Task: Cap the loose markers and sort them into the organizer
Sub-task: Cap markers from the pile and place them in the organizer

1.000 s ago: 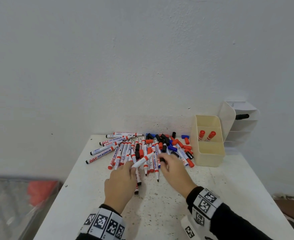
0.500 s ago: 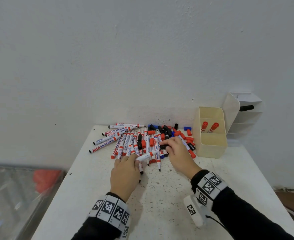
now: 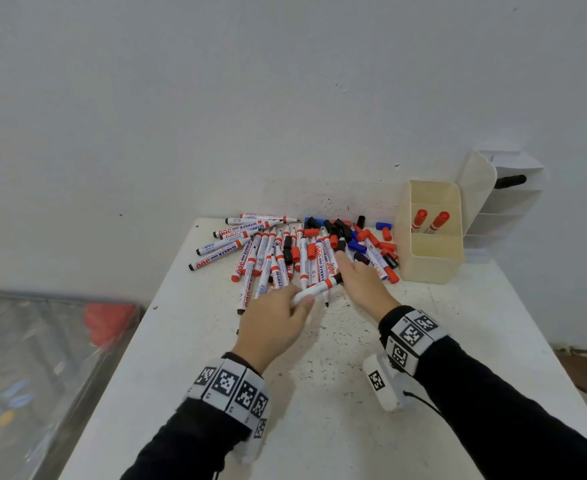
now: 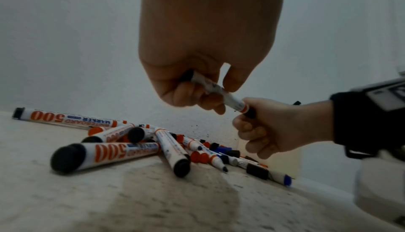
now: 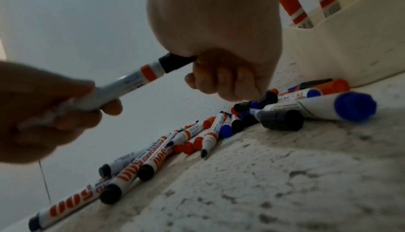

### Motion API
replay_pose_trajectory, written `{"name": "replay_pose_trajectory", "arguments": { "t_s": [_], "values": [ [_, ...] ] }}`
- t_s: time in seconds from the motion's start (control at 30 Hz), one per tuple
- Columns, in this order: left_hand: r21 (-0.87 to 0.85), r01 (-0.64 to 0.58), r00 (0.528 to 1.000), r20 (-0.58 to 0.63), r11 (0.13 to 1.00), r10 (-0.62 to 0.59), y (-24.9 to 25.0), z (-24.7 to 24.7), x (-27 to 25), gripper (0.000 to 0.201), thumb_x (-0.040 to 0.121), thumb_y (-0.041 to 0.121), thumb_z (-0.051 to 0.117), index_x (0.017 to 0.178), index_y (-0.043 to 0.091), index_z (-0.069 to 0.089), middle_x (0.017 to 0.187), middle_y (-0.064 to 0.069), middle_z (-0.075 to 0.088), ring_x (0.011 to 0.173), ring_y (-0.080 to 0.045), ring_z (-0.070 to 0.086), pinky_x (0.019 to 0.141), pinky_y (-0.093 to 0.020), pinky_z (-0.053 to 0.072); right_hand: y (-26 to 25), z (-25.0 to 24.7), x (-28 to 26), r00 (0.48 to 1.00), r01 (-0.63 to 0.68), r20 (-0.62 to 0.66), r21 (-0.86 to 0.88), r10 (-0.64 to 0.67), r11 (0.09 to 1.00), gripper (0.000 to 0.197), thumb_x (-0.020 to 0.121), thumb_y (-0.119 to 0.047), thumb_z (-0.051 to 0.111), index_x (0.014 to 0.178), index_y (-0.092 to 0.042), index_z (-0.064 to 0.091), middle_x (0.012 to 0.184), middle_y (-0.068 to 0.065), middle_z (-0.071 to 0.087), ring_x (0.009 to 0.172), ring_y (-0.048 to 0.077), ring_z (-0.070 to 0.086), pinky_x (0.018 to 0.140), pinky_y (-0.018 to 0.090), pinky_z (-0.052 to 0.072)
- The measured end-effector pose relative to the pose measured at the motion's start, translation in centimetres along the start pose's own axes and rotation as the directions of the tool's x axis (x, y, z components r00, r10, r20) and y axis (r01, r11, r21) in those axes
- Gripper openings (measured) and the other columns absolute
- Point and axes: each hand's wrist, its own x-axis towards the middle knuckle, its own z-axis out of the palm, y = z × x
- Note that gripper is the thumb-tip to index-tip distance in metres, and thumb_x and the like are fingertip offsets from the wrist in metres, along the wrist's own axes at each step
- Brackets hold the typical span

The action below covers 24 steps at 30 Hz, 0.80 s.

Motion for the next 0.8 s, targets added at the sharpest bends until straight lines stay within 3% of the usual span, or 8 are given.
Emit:
{"name": "replay_pose_trajectory", "arguments": {
  "t_s": [0.07,0.2,0.33,0.5,0.57,0.67,0.73,0.8],
  "values": [
    [-0.005,0.020,0.999,0.041,1.000,-0.020,0.5,0.1,-0.4,0.031,0.098,0.039,0.034,0.100,0.019,0.058,0.068,0.006,0.052,0.057,-0.007,0.044,0.049,-0.020,0.031,-0.3,0.3,0.4,1.000,-0.020,0.010,0.015,0.020,1.000,0.042,0.097,-0.037,0.032,0.061,-0.016,0.034,0.060,0.002,0.033,0.057,0.016,0.035,0.057,0.030,0.027],
    [-0.313,0.143,0.972,0.222,0.939,-0.074,1.2,-0.1,-0.3,0.037,0.099,0.040,0.030,0.078,0.016,0.049,0.060,0.006,0.044,0.050,-0.008,0.039,0.049,-0.022,0.031,-1.7,-0.2,0.3,0.995,0.079,0.047,0.138,-0.086,0.987,0.036,0.095,-0.030,0.033,0.061,-0.018,0.036,0.056,0.002,0.030,0.051,0.016,0.029,0.054,0.029,0.025],
    [-0.599,0.396,0.890,0.438,0.696,-0.129,2.1,-0.5,-0.4,0.041,0.098,0.046,0.029,0.072,0.015,0.038,0.052,0.004,0.030,0.038,-0.010,0.018,0.036,-0.018,0.017,-2.8,-0.7,0.1,0.983,0.165,0.060,0.098,-0.171,0.981,0.036,0.096,-0.023,0.032,0.060,-0.018,0.032,0.054,0.000,0.026,0.045,0.011,0.025,0.047,0.026,0.024],
    [-0.519,0.282,0.941,0.313,0.807,-0.129,2.7,-0.3,0.7,0.042,0.096,0.049,0.027,0.080,0.016,0.047,0.063,0.004,0.042,0.044,-0.008,0.033,0.039,-0.015,0.029,-4.0,-1.6,-0.2,0.970,0.243,-0.025,0.119,-0.241,0.963,0.044,0.098,-0.033,0.039,0.056,-0.016,0.040,0.051,-0.002,0.033,0.044,0.008,0.030,0.044,0.018,0.028],
    [-0.521,0.226,0.962,0.254,0.823,-0.103,2.6,-0.5,1.3,0.042,0.097,0.048,0.026,0.085,0.017,0.053,0.067,0.005,0.048,0.052,-0.007,0.042,0.049,-0.017,0.036,-4.7,-2.5,-0.3,0.956,0.289,-0.070,0.085,-0.283,0.954,0.038,0.093,-0.037,0.048,0.065,-0.012,0.049,0.055,0.000,0.042,0.049,0.009,0.038,0.048,0.017,0.034],
    [-0.456,0.142,0.988,0.123,0.878,-0.095,2.2,-0.8,2.3,0.043,0.099,0.043,0.020,0.090,0.021,0.055,0.076,0.007,0.049,0.064,-0.001,0.043,0.062,-0.019,0.035,-5.5,-4.8,-0.7,0.927,0.348,-0.173,0.069,-0.333,0.935,0.037,0.087,-0.039,0.057,0.084,-0.002,0.058,0.070,0.010,0.058,0.060,0.014,0.051,0.056,0.020,0.044],
    [-0.273,0.125,0.992,0.024,0.954,-0.123,1.5,-0.8,3.1,0.036,0.099,0.042,0.026,0.093,0.021,0.056,0.086,0.002,0.054,0.072,-0.003,0.047,0.068,-0.020,0.036,-6.1,-7.1,-0.8,0.872,0.402,-0.311,0.017,-0.377,0.916,0.024,0.088,-0.033,0.059,0.087,-0.009,0.058,0.072,-0.003,0.058,0.060,0.004,0.051,0.055,0.008,0.043],
    [-0.054,0.244,0.970,0.007,0.968,-0.244,0.6,-0.9,3.7,0.030,0.097,0.037,0.037,0.114,0.019,0.054,0.107,0.001,0.058,0.092,-0.012,0.055,0.076,-0.026,0.041,-6.7,-9.9,-0.7,0.756,0.442,-0.494,-0.099,-0.430,0.892,0.015,0.089,-0.027,0.059,0.094,-0.014,0.061,0.075,-0.008,0.059,0.063,-0.003,0.050,0.058,0.001,0.040]
  ]
}}
